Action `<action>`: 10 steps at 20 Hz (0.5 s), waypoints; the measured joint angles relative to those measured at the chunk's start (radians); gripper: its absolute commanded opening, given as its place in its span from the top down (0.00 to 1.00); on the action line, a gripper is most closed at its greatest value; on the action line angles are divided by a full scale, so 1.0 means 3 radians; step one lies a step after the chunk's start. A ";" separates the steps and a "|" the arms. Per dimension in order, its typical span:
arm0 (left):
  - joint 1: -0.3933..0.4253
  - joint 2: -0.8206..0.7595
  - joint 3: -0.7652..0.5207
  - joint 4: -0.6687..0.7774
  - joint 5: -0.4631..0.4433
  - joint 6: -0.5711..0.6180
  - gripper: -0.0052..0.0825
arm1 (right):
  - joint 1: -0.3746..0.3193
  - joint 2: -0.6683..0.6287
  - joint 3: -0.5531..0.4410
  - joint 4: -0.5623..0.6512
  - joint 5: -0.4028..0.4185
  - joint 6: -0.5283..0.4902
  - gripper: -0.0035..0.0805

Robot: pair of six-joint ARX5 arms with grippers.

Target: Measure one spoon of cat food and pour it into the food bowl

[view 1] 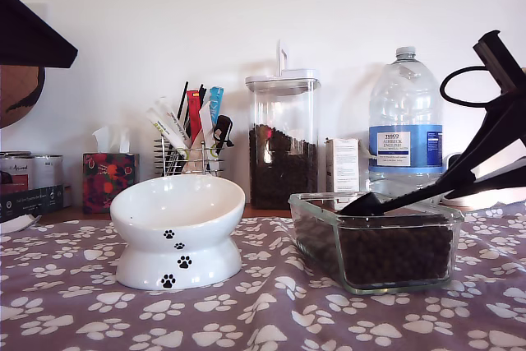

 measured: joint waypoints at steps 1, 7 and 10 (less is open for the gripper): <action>0.0000 0.0000 0.0000 0.0000 0.0000 0.0000 0.96 | 0.0001 0.0000 0.0000 0.0004 0.0066 -0.0009 0.97; 0.0000 0.0000 0.0000 -0.0001 0.0000 0.0000 0.96 | 0.0023 -0.0001 0.0000 0.0018 0.0304 -0.0053 0.82; 0.0000 0.0000 0.0000 -0.0001 0.0000 0.0000 0.96 | 0.0022 0.0006 -0.0006 -0.0046 0.0385 -0.0015 0.75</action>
